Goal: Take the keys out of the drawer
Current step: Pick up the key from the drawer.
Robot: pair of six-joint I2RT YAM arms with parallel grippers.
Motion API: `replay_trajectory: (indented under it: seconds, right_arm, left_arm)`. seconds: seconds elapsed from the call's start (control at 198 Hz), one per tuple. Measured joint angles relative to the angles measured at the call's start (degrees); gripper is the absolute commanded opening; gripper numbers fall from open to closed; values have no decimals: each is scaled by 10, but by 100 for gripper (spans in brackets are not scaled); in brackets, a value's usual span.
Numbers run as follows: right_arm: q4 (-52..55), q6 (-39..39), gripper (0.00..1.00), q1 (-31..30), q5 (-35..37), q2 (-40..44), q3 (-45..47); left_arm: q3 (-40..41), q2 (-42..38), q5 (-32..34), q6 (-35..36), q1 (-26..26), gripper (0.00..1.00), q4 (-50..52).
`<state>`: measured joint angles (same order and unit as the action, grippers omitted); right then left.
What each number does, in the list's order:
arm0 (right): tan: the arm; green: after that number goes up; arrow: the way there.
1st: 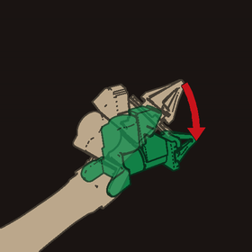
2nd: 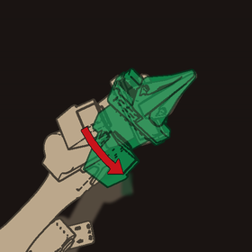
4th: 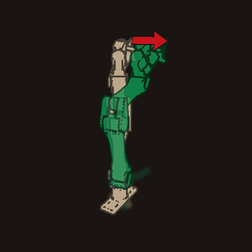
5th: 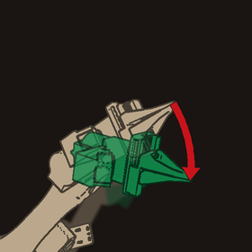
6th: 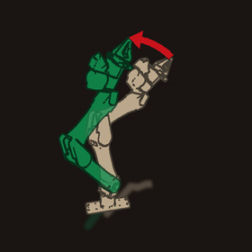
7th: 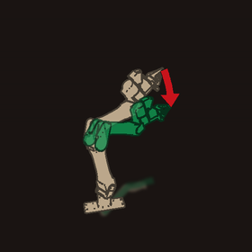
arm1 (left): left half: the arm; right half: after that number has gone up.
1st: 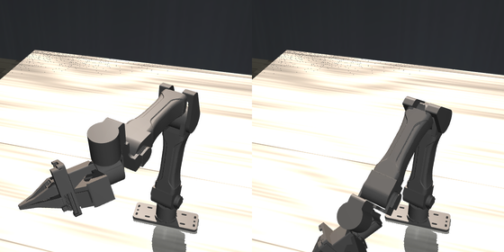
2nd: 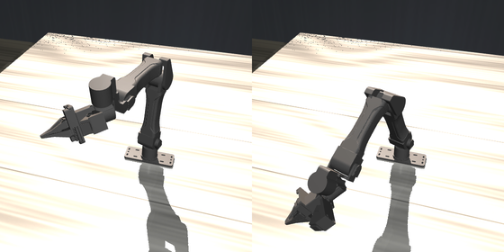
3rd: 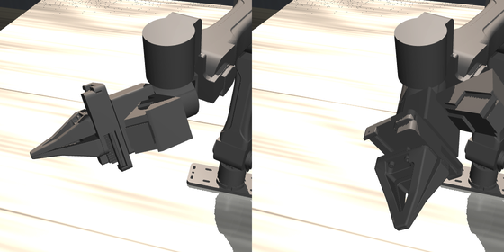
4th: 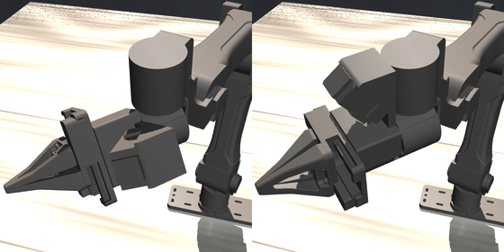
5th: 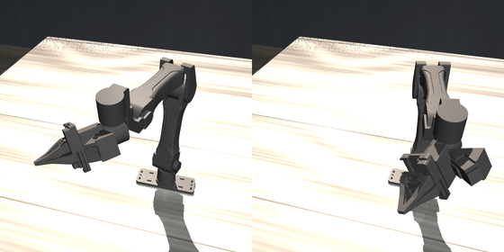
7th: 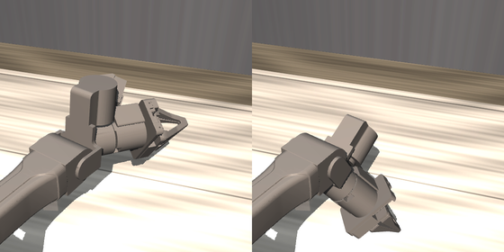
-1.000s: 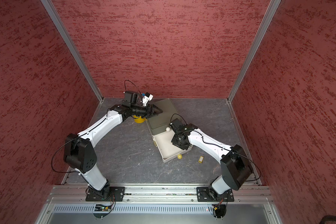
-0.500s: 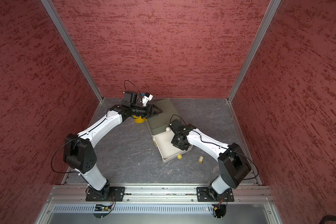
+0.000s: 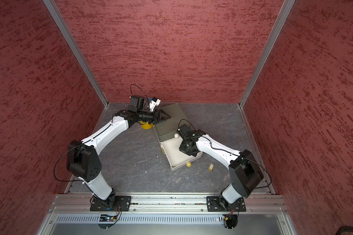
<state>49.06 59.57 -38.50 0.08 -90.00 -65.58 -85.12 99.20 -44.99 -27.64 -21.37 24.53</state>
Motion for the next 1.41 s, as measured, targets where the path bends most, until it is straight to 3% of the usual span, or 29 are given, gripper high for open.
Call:
replay_trajectory:
  seconds: [1.415]
  right_arm:
    - [104, 0, 0, 0, 79, 138, -70]
  left_arm:
    - [-9, -6, 20, -5, -1, 66, 31]
